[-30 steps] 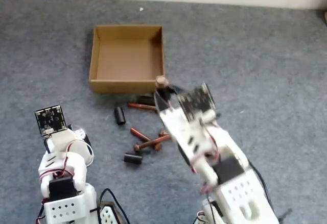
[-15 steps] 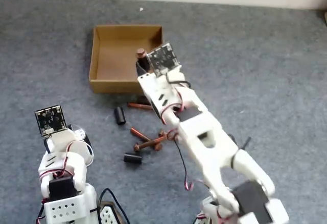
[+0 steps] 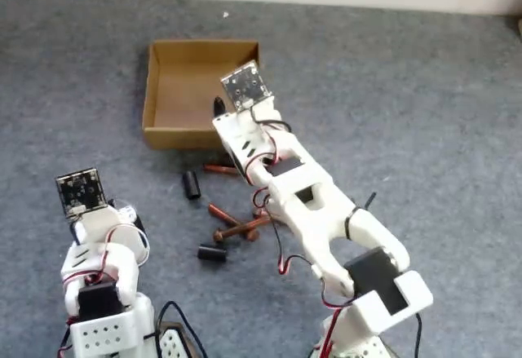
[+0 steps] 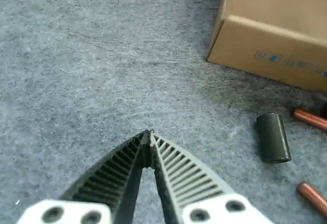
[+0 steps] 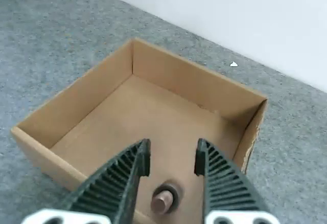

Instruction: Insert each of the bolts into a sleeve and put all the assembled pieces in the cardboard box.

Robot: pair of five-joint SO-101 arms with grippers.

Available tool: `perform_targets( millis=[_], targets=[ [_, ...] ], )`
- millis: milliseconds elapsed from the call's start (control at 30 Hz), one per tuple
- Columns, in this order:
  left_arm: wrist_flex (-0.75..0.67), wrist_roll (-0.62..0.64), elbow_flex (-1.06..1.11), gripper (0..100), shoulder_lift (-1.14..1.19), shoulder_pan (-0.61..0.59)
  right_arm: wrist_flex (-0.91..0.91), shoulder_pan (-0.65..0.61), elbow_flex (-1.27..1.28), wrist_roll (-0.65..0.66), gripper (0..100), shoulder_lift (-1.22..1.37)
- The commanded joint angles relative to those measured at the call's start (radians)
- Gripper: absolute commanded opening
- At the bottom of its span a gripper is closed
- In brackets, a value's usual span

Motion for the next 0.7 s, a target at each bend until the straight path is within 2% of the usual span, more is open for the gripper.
perform_targets(
  millis=[0,167,333,467,600,667],
  targets=[
    [-0.028,-0.014,0.019,1,-0.004,-0.004,-0.010,0.030,-0.056,0.000,13.4,-0.024],
    [-0.028,-0.014,0.019,1,-0.004,-0.004,0.213,0.050,-0.073,0.000,13.4,-0.120],
    [-0.028,-0.014,0.019,1,-0.004,-0.004,0.572,0.042,-0.074,0.000,13.4,-0.318],
    [-0.028,-0.014,0.019,1,-0.004,-0.004,0.832,-0.002,-0.071,0.000,13.4,-0.441],
    [-0.028,-0.014,0.019,1,-0.004,-0.004,1.026,-0.045,-0.071,-0.081,13.4,-0.476],
    [-0.028,-0.014,0.019,1,-0.004,-0.004,1.115,-0.065,-0.074,-0.068,13.4,-0.476]
  ],
)
